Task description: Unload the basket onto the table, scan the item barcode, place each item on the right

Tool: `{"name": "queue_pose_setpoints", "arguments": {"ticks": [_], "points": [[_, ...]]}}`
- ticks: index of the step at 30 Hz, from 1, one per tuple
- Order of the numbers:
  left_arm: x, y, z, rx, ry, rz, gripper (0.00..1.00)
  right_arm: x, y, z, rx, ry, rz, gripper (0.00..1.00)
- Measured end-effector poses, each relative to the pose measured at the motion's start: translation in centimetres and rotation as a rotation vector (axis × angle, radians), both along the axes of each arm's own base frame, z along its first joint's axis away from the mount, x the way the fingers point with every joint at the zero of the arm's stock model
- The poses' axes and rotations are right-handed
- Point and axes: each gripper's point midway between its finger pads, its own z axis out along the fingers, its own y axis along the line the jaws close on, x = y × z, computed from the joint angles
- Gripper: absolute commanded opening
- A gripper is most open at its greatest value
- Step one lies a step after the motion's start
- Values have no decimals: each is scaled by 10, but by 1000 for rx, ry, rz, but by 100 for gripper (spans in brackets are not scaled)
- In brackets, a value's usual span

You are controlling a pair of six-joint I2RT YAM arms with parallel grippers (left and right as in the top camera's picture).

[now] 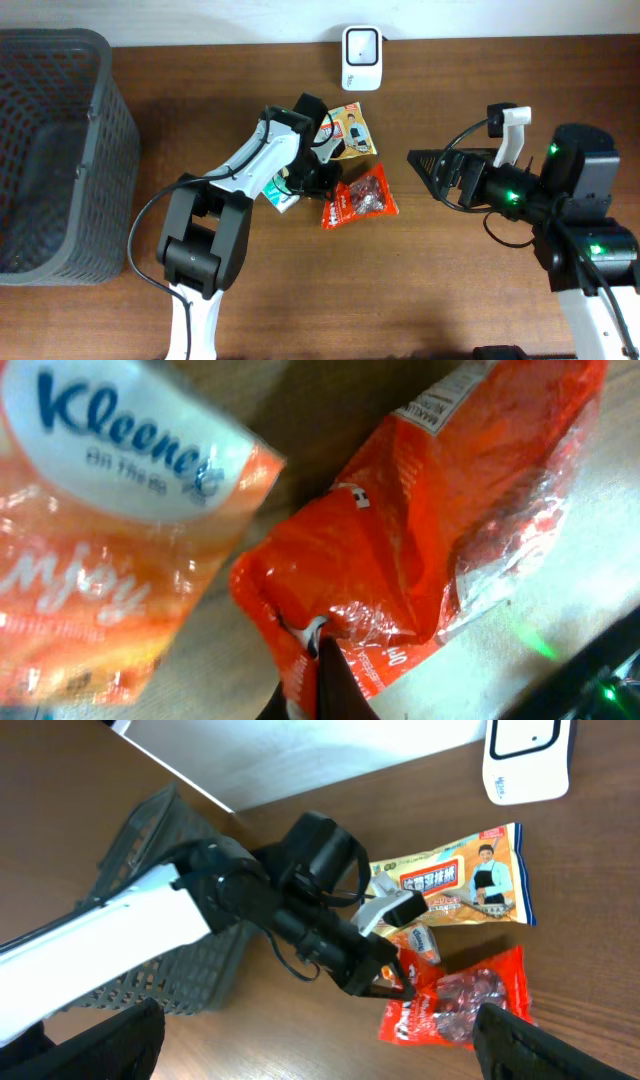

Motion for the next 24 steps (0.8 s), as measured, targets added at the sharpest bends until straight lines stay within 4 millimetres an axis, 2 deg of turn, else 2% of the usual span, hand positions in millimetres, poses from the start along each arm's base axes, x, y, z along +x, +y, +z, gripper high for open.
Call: {"name": "queue_pose_setpoints", "arguments": {"ticks": [4, 9, 13, 18, 21, 24], "points": [[1, 2, 15, 14, -4, -27, 0, 7, 0, -10, 0, 36, 0, 98], [12, 8, 37, 64, -65, -42, 0, 13, 0, -20, 0, 71, 0, 98], [23, 17, 66, 107, -163, -36, 0, 14, 0, -21, 0, 73, 0, 98], [36, 38, 108, 189, -325, -11, 0, 14, 0, -21, 0, 73, 0, 98], [42, 49, 120, 244, -385, 5, 0, 14, 0, -21, 0, 73, 0, 98], [52, 71, 123, 368, -439, 58, 0, 13, 0, -21, 0, 77, 0, 98]]}}
